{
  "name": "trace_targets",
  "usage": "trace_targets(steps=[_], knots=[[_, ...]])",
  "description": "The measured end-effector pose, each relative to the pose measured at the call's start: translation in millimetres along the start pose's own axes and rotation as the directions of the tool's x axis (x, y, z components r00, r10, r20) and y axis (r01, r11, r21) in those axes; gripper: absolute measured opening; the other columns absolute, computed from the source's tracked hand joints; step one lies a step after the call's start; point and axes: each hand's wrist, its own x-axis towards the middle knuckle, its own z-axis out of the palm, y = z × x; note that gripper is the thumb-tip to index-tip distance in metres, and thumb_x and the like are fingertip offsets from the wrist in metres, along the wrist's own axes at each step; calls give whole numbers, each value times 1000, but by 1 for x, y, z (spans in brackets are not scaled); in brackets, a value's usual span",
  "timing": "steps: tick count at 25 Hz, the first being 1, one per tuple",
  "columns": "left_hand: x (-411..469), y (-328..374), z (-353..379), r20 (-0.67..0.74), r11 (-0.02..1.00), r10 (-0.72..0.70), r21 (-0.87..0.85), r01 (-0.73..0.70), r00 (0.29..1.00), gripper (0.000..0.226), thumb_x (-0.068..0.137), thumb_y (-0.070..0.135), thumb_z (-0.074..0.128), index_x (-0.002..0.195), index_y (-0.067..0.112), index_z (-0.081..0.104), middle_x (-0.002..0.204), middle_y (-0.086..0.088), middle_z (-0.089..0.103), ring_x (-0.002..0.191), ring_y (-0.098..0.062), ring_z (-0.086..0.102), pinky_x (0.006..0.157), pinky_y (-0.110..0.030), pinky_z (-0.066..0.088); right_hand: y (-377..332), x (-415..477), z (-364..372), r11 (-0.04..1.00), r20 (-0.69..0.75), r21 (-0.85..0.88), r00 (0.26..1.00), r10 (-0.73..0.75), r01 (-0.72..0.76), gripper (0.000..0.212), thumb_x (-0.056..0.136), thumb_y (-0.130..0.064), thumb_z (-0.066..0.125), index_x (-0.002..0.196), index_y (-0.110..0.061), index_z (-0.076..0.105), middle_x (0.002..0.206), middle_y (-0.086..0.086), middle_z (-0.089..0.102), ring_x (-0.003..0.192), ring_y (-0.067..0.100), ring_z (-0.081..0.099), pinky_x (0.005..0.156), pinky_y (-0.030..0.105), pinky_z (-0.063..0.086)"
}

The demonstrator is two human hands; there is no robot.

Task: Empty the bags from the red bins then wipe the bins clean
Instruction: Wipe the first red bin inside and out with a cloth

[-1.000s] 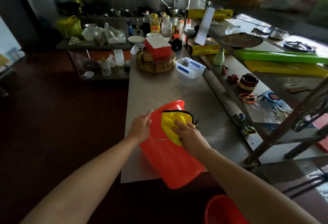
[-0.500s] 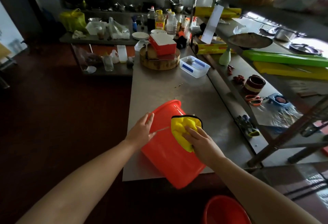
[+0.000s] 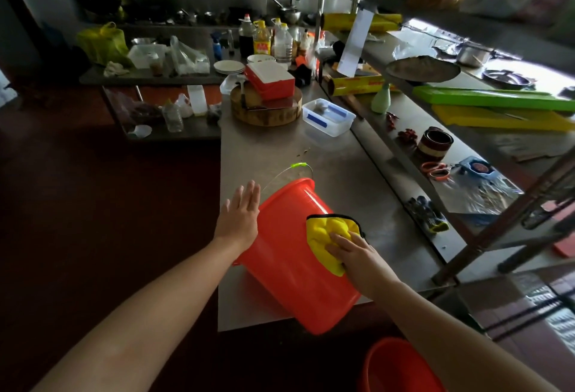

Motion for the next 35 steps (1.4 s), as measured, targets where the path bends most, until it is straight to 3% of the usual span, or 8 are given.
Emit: trace_targets(steps=[7, 10, 12, 16, 22, 27, 31, 35], knots=[[18, -12, -9, 117, 968, -247, 86, 238, 962, 88, 96, 70, 5, 157, 9, -12, 166, -10, -13, 152, -32, -14, 121, -55, 2, 12, 11, 20, 994, 66, -108, 998, 26, -19, 48, 97, -38, 47, 144, -43, 38, 154, -11, 42, 139, 32, 45, 101, 51, 49], [19, -4, -5, 80, 995, -71, 78, 65, 994, 75, 103, 58, 14, 159, 9, 1, 167, -12, -4, 154, -31, -7, 123, -51, 3, 0, 14, 6, 991, 27, -126, 999, 44, -40, 49, 93, -28, 66, 138, -40, 50, 149, -7, 48, 129, 36, 52, 92, 52, 55], [15, 5, 2, 85, 994, 86, 62, -91, 993, 58, 107, 28, 24, 159, 10, 6, 167, -12, 11, 154, -27, 6, 125, -46, 9, -11, 16, -4, 992, 24, -117, 998, 59, -56, 55, 83, -23, 79, 133, -34, 60, 143, -2, 55, 120, 40, 59, 82, 52, 59], [12, 2, 7, 32, 987, 87, -138, -82, 996, 72, 93, -9, 29, 160, 14, 15, 161, -8, 32, 149, -20, 28, 121, -39, 27, -32, 23, -11, 991, 19, -110, 996, 82, -80, 64, 80, -30, 80, 138, -37, 53, 150, -2, 48, 127, 43, 54, 83, 55, 58], [31, -34, 3, 103, 928, 118, -366, -73, 988, 72, 93, -7, 37, 157, 25, 27, 156, -3, 42, 139, -25, 45, 114, -37, 38, -79, 53, -11, 993, 62, -98, 995, 74, -67, 64, 88, -57, 48, 150, -51, 30, 168, -5, 14, 151, 39, 19, 111, 65, 32], [46, -56, 0, 198, 917, 209, -381, -121, 958, 61, 103, 19, 44, 155, 42, 23, 147, -5, 52, 129, -26, 55, 107, -35, 44, -116, 95, -3, 997, 136, -73, 990, 46, -36, 81, 86, -69, 52, 155, -52, 14, 169, -5, -10, 154, 36, -16, 118, 71, 1], [47, -73, -3, 370, 913, 261, -394, -103, 892, 85, 97, 14, 52, 149, 62, 5, 145, -7, 53, 121, -28, 60, 100, -38, 50, -134, 116, 7, 993, 134, -115, 989, 55, -39, 83, 85, -77, 46, 156, -51, 12, 170, -2, -5, 152, 35, -21, 116, 73, -2], [41, -72, -4, 335, 916, 230, -391, -88, 914, 87, 93, 6, 48, 152, 56, 9, 115, -4, 64, 100, -27, 67, 84, -34, 55, -138, 124, 14, 986, 116, -166, 992, 42, -22, 79, 85, -80, 34, 156, -50, 14, 170, -2, 2, 154, 36, -16, 116, 73, 0]])
